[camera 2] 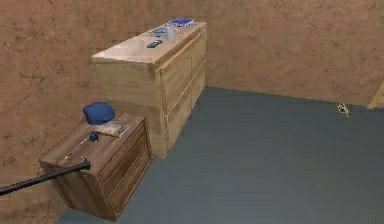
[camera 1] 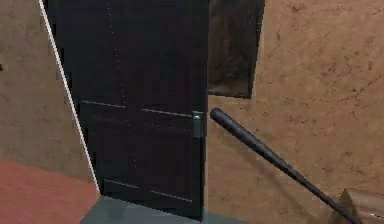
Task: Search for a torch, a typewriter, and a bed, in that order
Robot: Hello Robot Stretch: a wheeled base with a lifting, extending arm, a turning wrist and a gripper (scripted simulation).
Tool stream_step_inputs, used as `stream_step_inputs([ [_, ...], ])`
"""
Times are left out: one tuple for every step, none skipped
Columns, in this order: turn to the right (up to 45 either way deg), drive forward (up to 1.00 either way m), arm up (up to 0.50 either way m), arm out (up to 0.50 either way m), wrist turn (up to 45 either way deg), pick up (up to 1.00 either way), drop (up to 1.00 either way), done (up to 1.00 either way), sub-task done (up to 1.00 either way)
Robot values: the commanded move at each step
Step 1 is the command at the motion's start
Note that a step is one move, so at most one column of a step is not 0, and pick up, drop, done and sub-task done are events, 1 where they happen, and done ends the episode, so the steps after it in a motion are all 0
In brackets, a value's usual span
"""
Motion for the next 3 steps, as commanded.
stream_step_inputs([
  [-45.0,0.00,0.00,0.00,0.0,0.00,0.00,0.00,0.00],
  [-18.0,0.00,0.00,0.00,0.0,0.00,0.00,0.00,0.00],
  [-3.0,0.00,0.00,0.00,0.0,0.00,0.00,0.00,0.00],
])
